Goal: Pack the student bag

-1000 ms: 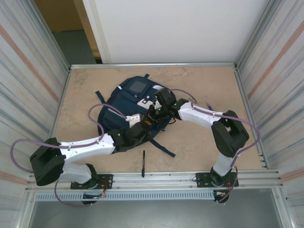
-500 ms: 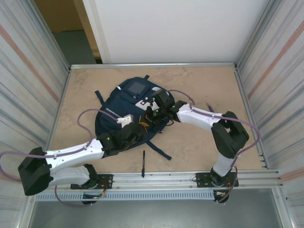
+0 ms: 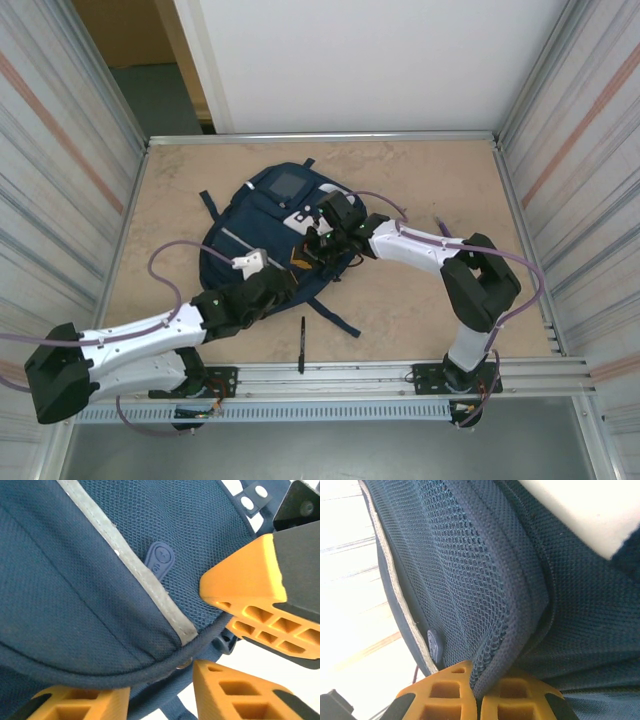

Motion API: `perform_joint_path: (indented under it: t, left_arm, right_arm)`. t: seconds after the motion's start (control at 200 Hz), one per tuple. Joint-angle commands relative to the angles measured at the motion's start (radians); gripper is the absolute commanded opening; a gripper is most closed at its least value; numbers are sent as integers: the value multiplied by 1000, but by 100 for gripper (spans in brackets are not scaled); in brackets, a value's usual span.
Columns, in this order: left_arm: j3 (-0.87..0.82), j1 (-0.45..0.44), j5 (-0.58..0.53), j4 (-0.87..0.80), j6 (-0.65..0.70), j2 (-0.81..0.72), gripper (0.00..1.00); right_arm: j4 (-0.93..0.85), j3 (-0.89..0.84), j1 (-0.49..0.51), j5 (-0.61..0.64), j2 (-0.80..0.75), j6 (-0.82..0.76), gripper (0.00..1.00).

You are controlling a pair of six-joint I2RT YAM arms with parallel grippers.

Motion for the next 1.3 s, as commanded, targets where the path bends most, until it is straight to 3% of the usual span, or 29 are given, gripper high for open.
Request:
perform_joint_path:
  t: [0.0,0.381,0.506,0.661,0.767,1.012,1.158,1.293]
  left_arm:
    - [-39,46,-23,110,130,-21,34]
    - [-107,89,53,223,275,-131,17]
    - [-102,91,56,169,284,-147,16]
    - [-99,91,54,115,257,-132,7]
    - [-84,92,26,21,237,-133,0]
    - [-91,115,13,-150,315,-237,0]
    - [-111,194,104,-224,350,-328,0]
    - [-128,221,202,-211,467,-374,0]
  right_arm:
    - [16,49,49,-98,-11,-7,0]
    - [43,67,123,-110,0,60,0]
    - [40,66,124,-101,1,60,0]
    - [36,77,124,-105,0,60,0]
    - [15,73,100,-102,-5,50,0]
    - [-83,86,39,-116,-23,-67,0]
    - [-140,84,-40,-123,-27,-131,0]
    - [-200,101,-112,-111,-20,-206,0]
